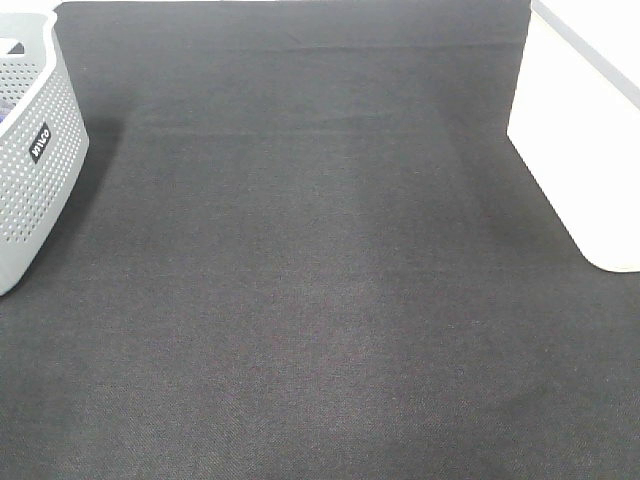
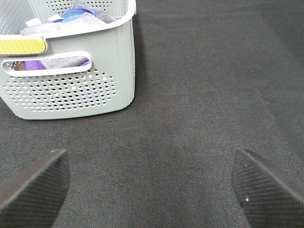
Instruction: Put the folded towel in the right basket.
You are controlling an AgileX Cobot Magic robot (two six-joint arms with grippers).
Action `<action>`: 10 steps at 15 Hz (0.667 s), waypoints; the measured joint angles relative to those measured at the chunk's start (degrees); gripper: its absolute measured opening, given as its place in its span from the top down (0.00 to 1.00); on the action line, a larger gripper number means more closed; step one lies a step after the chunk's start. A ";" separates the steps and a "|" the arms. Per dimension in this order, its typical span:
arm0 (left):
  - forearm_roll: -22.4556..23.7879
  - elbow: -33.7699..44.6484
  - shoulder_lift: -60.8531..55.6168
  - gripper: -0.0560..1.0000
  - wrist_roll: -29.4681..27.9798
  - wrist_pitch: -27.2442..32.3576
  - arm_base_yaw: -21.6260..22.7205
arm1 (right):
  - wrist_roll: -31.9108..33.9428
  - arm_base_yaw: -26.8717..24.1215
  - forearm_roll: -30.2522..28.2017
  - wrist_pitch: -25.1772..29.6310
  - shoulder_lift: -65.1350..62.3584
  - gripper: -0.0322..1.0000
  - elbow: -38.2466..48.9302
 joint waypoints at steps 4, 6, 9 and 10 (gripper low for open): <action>0.00 0.00 0.00 0.12 0.00 0.00 0.00 | 0.00 0.00 -0.29 0.00 -12.78 0.24 11.86; 0.00 0.00 0.00 0.12 0.00 0.00 0.00 | -1.20 0.00 -1.20 0.06 -21.60 0.24 18.56; 0.00 0.00 0.00 0.12 0.00 0.00 0.00 | -2.81 0.00 -1.55 -0.40 -38.50 0.24 28.07; 0.00 0.00 0.00 0.12 0.00 0.00 0.00 | -2.92 0.00 -1.60 -0.92 -42.51 0.24 29.97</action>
